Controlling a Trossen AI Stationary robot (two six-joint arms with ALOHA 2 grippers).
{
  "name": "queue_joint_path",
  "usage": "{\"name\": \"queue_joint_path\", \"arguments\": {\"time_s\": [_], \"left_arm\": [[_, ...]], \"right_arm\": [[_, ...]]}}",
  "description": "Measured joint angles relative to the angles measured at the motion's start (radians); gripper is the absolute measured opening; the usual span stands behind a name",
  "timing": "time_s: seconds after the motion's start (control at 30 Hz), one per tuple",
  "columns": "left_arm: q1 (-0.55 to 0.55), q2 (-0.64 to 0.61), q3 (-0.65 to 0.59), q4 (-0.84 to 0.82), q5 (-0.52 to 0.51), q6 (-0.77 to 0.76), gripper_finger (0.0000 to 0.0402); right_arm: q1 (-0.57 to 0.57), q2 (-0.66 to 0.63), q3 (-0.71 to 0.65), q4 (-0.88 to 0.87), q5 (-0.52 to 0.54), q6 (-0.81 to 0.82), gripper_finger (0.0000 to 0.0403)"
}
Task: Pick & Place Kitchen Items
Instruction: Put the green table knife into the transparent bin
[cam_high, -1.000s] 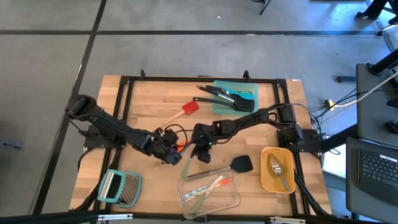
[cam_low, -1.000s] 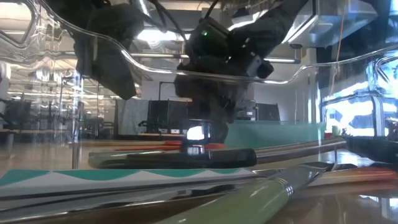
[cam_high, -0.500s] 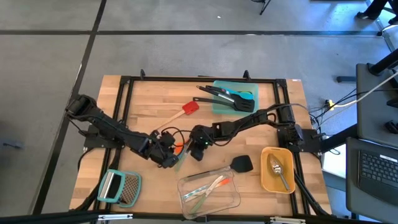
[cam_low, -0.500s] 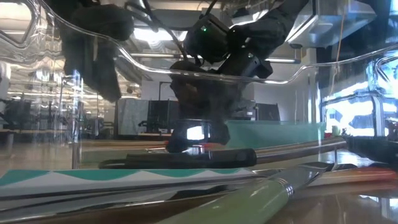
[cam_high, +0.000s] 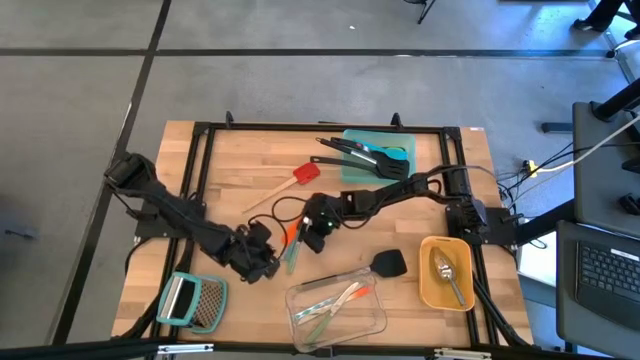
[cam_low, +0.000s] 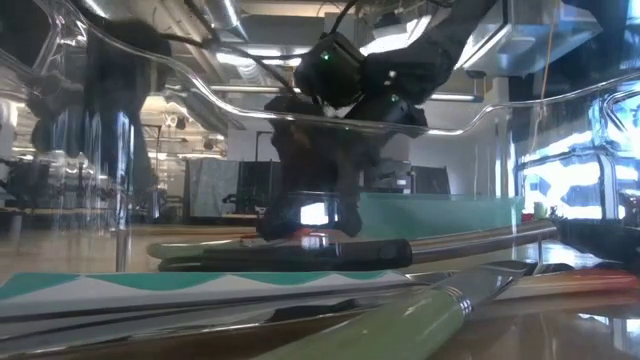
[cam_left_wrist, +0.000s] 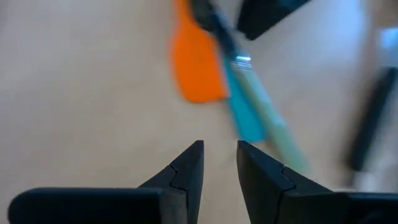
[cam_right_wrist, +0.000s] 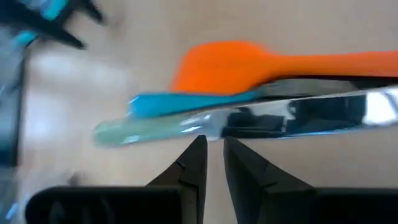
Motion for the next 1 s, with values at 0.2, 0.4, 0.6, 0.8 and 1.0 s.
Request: {"name": "queue_joint_path", "arguments": {"time_s": [0.2, 0.4, 0.6, 0.8, 1.0], "left_arm": [[-0.02, 0.0, -0.122, 0.471, 0.063, 0.08, 0.009], [0.024, 0.003, -0.188, 0.622, 0.113, 0.095, 0.009], [0.093, 0.013, -0.185, 0.609, 0.191, 0.19, 0.008], [0.159, 0.027, -0.177, 0.615, 0.264, 0.28, 0.0057], [0.195, 0.101, -0.163, 0.668, 0.339, 0.35, 0.0035]], "right_arm": [[-0.027, 0.0, 0.085, -0.165, -0.158, -0.23, 0.0058], [-0.036, -0.002, 0.196, -0.353, -0.209, -0.428, 0.0058], [-0.039, -0.004, 0.242, -0.417, -0.146, -0.428, 0.0058], [-0.041, -0.004, 0.243, -0.441, -0.126, -0.334, 0.0058], [-0.042, -0.005, 0.243, -0.527, -0.101, -0.292, 0.0058]]}}
